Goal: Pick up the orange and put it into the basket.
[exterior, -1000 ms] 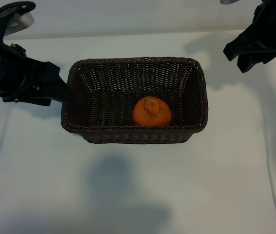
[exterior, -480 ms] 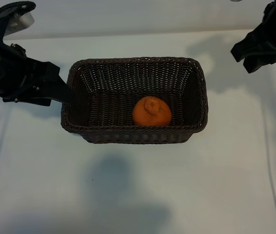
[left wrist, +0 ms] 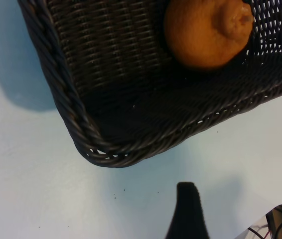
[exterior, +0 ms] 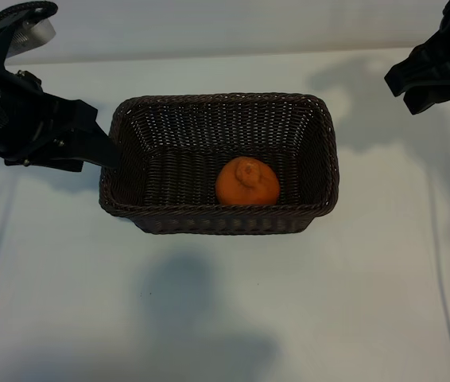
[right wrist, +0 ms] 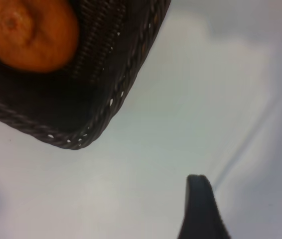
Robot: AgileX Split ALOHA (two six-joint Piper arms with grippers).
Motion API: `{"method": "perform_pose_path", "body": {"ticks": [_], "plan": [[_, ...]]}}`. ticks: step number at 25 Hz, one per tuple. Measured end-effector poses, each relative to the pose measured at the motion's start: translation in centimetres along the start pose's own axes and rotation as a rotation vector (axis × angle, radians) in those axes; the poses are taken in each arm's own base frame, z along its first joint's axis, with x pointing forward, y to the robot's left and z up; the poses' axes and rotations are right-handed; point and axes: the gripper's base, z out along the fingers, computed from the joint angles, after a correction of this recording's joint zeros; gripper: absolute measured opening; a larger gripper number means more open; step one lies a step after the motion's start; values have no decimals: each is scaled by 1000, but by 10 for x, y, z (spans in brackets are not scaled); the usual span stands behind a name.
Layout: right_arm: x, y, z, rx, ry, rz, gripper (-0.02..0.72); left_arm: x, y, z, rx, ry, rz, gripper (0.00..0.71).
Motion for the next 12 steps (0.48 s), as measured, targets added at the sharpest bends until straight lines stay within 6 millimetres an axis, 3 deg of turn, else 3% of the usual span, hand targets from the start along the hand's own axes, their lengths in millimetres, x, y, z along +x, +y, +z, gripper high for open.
{"method": "perform_pose_path", "body": {"ticks": [12], "plan": [[0, 0, 0, -5, 0, 5, 437, 6, -15, -15, 66, -42, 49, 569]]}}
